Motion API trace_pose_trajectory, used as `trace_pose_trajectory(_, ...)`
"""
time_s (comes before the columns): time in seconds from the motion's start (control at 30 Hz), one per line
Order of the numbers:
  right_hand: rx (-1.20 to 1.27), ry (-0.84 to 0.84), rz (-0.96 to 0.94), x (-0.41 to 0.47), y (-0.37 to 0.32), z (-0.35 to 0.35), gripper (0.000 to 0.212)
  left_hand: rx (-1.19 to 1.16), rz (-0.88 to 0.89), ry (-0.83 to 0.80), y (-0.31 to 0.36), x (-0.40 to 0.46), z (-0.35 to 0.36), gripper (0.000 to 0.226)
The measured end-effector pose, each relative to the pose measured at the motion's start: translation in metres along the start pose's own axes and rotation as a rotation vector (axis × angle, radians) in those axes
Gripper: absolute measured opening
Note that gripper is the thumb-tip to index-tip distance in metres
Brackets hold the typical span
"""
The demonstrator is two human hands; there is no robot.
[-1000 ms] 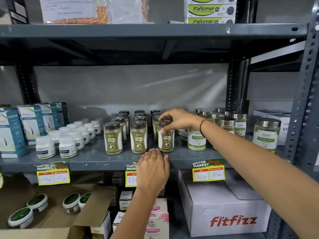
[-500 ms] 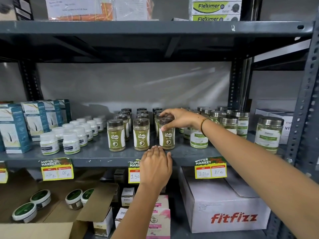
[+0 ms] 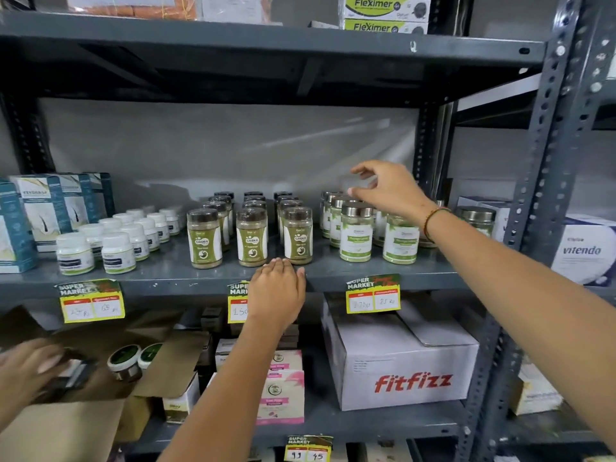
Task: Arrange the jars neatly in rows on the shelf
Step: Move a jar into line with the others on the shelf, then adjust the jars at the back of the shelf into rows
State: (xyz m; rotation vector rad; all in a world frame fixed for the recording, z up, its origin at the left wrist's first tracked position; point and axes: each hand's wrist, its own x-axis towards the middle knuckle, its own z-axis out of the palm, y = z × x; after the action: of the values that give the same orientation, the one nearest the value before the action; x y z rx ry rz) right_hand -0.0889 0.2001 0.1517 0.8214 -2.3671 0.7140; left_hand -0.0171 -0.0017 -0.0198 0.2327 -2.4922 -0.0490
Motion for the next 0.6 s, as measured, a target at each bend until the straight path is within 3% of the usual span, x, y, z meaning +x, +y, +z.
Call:
trace_pose_trajectory(0.3, -0.588, 0.055, 0.260, -0.020, 0.080, -0.052, 0.028, -0.006, 0.008, 0.004, 0.000, -0.001, -0.001, 0.056)
trace_pose_trajectory(0.47, -0.818, -0.194, 0.447, -0.023, 0.103, -0.062, 0.044, 0.006, 0.009, 0.013, -0.001, -0.001, 0.000, 0.056)
trace_pose_trajectory(0.6, -0.899, -0.239, 0.466, -0.024, 0.108, -0.059, 0.052, 0.001, 0.009, 0.023, -0.001, 0.000, 0.001, 0.055)
